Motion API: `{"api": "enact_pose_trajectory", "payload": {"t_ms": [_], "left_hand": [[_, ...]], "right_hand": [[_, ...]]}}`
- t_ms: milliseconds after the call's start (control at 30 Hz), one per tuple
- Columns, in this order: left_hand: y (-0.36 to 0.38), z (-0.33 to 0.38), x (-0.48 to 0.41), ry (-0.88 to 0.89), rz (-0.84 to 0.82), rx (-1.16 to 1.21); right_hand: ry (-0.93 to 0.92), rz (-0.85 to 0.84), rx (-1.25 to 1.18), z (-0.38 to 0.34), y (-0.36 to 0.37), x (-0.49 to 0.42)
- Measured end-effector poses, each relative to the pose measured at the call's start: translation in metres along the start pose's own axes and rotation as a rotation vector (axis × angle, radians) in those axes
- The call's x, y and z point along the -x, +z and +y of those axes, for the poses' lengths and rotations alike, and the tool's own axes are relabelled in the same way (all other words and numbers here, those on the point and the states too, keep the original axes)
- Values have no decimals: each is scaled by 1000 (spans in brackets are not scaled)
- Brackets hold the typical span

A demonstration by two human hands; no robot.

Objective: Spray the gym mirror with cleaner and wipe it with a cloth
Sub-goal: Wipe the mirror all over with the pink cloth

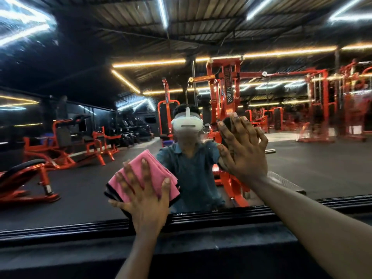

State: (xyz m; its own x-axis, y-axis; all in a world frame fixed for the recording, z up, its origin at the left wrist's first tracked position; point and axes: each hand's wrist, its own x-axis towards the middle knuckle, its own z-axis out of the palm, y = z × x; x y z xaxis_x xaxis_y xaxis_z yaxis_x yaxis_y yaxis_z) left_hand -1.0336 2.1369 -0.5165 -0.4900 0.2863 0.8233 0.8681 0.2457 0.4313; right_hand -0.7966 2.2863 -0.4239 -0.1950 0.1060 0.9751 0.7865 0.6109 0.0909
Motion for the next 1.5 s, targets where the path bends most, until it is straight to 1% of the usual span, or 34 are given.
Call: {"api": "enact_pose_trajectory", "payload": {"t_ms": [67, 133, 200, 233, 267, 333, 400, 467, 567, 633, 700, 733, 800, 900, 933, 967, 1000, 1033, 1133, 1200, 1267, 1333, 1367, 1400, 1433, 1500], "left_hand": [[-5, 5, -12, -50, 26, 46], [-14, 14, -43, -92, 93, 57], [-25, 31, -87, -119, 178, -4], [-31, 43, -109, -106, 216, -48], [-37, 57, -129, -68, 237, -93], [-43, 82, -152, 78, 253, -172], [-38, 96, -150, 241, 249, -233], [-22, 94, -119, 362, 204, -259], [5, 65, -35, 570, 49, -278], [9, 37, 3, 641, -51, -306], [2, 8, 4, 609, -82, -297], [-4, -3, -5, 559, -71, -277], [-19, -15, -36, 401, -3, -219], [-42, 13, -108, 102, 152, -110], [-49, 32, -133, 42, 203, -97], [-53, 54, -155, 22, 236, -98], [-56, 76, -172, 48, 255, -118], [-56, 96, -183, 115, 261, -146], [-40, 134, -175, 438, 218, -288], [-24, 137, -143, 602, 140, -316], [-11, 117, -102, 631, 88, -252], [0, 78, -55, 550, 58, -212], [4, 53, -33, 470, 42, -206], [7, 26, -15, 349, 30, -192], [7, 0, -3, 178, 10, -162], [0, -35, 4, -252, -8, 16]], "right_hand": [[10, -8, -18, 0, 1, -1], [6, -7, -27, 0, 3, 0], [2, -2, -37, 2, 5, 0], [1, -1, -43, 2, 5, 0], [-1, -2, -48, 3, 5, 0], [-9, -8, -56, 3, 5, 1], [-14, 0, -58, 4, 6, 1], [-17, 5, -69, 4, 8, 2], [-25, 17, -89, 3, 9, 2], [-32, 27, -93, 3, 7, 2], [-34, 30, -94, 4, 5, 1], [-36, 32, -95, 4, 4, 0], [-30, 33, -101, 2, 4, 0], [-26, 34, -85, 3, 5, 1], [-28, 34, -79, 3, 6, 2], [-27, 33, -75, 3, 7, 2], [-25, 31, -77, 5, 7, 1], [-28, 32, -85, 5, 8, 1], [-33, 32, -81, 4, 10, 3], [-33, 24, -79, 3, 10, 3], [-27, 7, -81, 3, 8, 3], [-27, 3, -79, 3, 6, 3], [-27, 5, -80, 4, 6, 3], [-24, 9, -82, 4, 5, 4], [-21, 12, -80, 4, 5, 3], [-22, 13, -69, 3, 4, 5]]}}
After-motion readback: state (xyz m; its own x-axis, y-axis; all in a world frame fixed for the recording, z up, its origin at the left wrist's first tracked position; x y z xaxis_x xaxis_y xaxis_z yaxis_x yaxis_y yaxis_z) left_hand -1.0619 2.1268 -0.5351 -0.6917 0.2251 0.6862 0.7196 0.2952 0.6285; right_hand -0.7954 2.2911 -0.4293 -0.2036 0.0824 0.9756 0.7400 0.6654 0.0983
